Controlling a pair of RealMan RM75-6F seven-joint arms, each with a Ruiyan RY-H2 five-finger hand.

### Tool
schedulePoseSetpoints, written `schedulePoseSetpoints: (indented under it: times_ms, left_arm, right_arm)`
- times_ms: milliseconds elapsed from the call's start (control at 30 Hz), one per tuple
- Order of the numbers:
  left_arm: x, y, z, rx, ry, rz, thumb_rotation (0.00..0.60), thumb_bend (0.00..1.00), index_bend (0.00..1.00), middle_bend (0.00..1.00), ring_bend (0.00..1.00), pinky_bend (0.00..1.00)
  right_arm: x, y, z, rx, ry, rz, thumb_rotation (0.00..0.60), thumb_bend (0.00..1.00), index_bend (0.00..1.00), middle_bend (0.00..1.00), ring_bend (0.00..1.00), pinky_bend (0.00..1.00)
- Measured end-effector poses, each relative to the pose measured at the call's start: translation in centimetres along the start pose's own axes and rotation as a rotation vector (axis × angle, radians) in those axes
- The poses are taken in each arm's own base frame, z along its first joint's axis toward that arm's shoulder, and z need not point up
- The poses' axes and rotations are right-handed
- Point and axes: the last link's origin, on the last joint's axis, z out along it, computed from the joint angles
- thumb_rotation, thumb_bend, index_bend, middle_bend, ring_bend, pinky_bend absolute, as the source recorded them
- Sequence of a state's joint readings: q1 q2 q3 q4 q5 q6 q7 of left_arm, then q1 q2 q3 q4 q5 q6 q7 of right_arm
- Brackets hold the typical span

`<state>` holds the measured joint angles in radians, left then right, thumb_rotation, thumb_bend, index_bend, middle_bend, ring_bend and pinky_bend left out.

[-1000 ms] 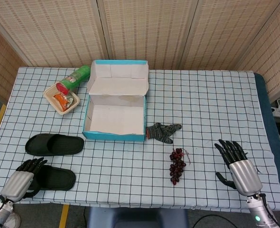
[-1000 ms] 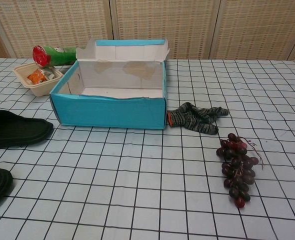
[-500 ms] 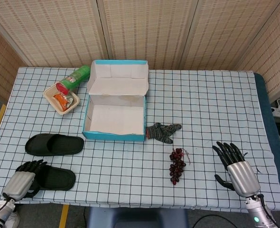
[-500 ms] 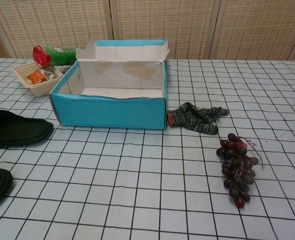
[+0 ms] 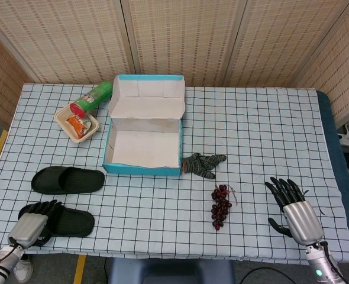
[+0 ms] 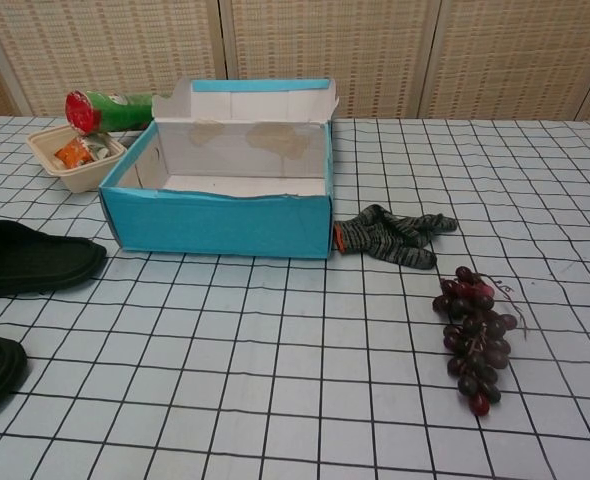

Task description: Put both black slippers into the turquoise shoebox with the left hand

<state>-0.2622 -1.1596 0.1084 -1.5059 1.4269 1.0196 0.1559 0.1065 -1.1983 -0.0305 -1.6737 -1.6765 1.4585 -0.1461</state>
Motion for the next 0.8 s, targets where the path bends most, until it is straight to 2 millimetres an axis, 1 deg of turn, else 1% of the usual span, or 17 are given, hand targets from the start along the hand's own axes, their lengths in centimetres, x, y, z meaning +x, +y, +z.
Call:
schedulePoseSetpoints:
  times_ms: [100,167,200,233,267,333,400,433,533,800]
  left_arm:
    - [-0.33,-0.03,0.45,0.003,0.006,0.018,0.600,0.34,0.00,0.00,0.00,0.12]
    - [-0.50,-0.06,0.67,0.006,0.008,0.035,0.600,0.36,0.02,0.05,0.02,0.15]
    - [-0.68,-0.03,0.87,0.009,0.013,0.052,0.600,0.37,0.07,0.12,0.06,0.18]
    - [-0.73,-0.03,0.93,0.010,0.016,0.058,0.600,0.39,0.16,0.21,0.12,0.23]
    - [-0.80,-0.01,1.01,0.011,0.022,0.063,0.600,0.40,0.22,0.26,0.17,0.26]
    - [-0.89,0.06,1.05,0.010,0.033,0.069,0.600,0.43,0.35,0.42,0.31,0.35]
    - [-0.92,0.10,0.99,0.009,0.043,0.070,0.600,0.45,0.45,0.56,0.43,0.42]
    - [-0.93,0.11,0.96,0.008,0.049,0.071,0.600,0.46,0.49,0.62,0.48,0.46]
    - [-0.97,0.07,0.78,0.006,0.067,0.067,0.600,0.47,0.54,0.66,0.52,0.51]
    - [-0.24,-0.21,0.36,-0.009,0.145,0.028,0.600,0.48,0.64,0.75,0.59,0.58]
  right_arm:
    - [-0.16,0.06,0.03,-0.003,-0.007,-0.002,0.600,0.16,0.00,0.00,0.00,0.00]
    - [-0.22,0.08,0.04,-0.005,-0.010,-0.003,0.600,0.16,0.00,0.00,0.00,0.00]
    - [-0.23,0.08,0.05,-0.005,-0.010,-0.004,0.600,0.16,0.00,0.00,0.00,0.00]
    - [-0.24,0.08,0.06,-0.006,-0.010,-0.005,0.600,0.16,0.00,0.00,0.00,0.00]
    - [-0.25,0.07,0.05,-0.006,-0.010,-0.005,0.600,0.16,0.00,0.00,0.00,0.00]
    - [-0.27,0.03,0.04,-0.005,-0.010,-0.005,0.600,0.16,0.00,0.00,0.00,0.00]
    - [-0.27,0.00,0.04,-0.004,-0.010,-0.004,0.600,0.16,0.00,0.00,0.00,0.00]
    - [-0.27,-0.01,0.03,-0.004,-0.010,-0.004,0.600,0.16,0.00,0.00,0.00,0.00]
    - [-0.29,-0.01,0.02,-0.005,-0.011,-0.004,0.600,0.16,0.00,0.00,0.00,0.00]
    - [-0.38,0.00,-0.01,-0.006,-0.014,-0.003,0.600,0.16,0.00,0.00,0.00,0.00]
